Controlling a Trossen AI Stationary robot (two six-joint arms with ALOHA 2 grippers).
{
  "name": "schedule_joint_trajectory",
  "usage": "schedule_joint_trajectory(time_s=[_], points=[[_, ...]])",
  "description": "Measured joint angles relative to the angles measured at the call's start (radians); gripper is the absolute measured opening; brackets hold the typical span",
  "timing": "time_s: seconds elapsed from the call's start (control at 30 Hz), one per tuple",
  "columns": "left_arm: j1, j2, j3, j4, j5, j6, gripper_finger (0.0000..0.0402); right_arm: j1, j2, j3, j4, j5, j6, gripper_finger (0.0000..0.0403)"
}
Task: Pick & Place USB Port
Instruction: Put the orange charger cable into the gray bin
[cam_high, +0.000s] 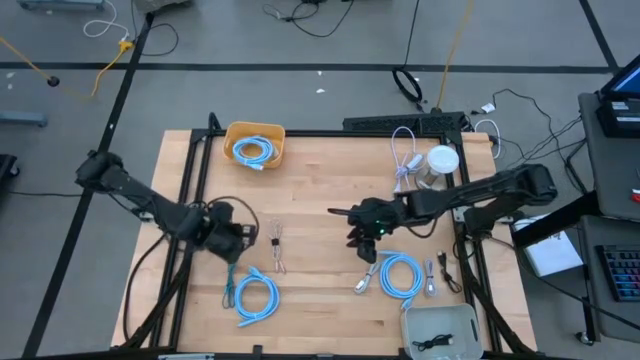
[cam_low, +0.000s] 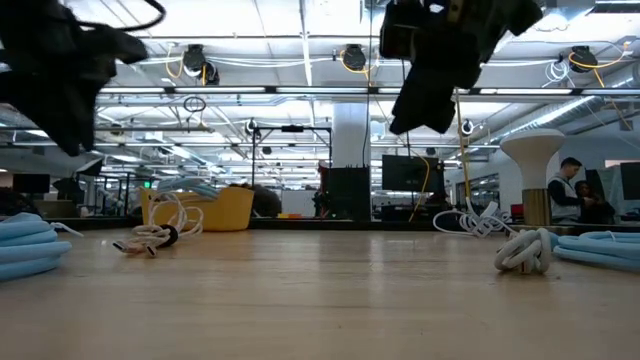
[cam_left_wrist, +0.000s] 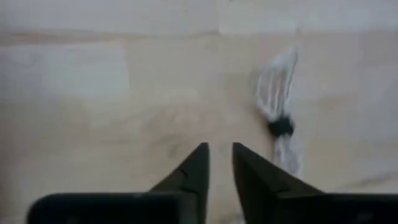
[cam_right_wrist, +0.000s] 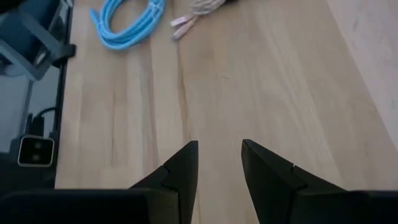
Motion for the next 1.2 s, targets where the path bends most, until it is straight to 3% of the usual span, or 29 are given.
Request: schedule_joint_trajectory(time_s=[0.1, 0.33, 0.57, 0.67, 0.77, 1.03, 1.2], points=[[0.093, -0.010, -0.015, 0.060, 0.011, 0.043, 0.0138, 0.002, -0.013, 0.018, 0.001, 0.030, -0.011, 0.0116], [0.282, 0.004, -0.112, 0.379, 0.112, 0.223, 0.0262, 0.002, -0.109, 0.016, -0.062, 0.135, -0.012, 0.0116], [0.377, 0.067, -0.225, 0.591, 0.196, 0.307, 0.0295, 0.011, -0.192, 0.017, -0.145, 0.210, 0.001, 0.0116], [0.408, 0.106, -0.241, 0.692, 0.196, 0.358, 0.0280, 0.028, -0.214, 0.017, -0.172, 0.244, 0.009, 0.0116], [0.443, 0.161, -0.240, 0.790, 0.203, 0.406, 0.0240, 0.045, -0.225, 0.017, -0.203, 0.263, 0.013, 0.0116], [0.489, 0.270, -0.238, 0.972, 0.299, 0.463, 0.0025, 0.062, -0.225, 0.016, -0.227, 0.262, 0.025, 0.0116], [0.489, 0.261, -0.239, 0.989, 0.304, 0.440, 0.0015, 0.062, -0.226, 0.016, -0.240, 0.262, 0.025, 0.0116]])
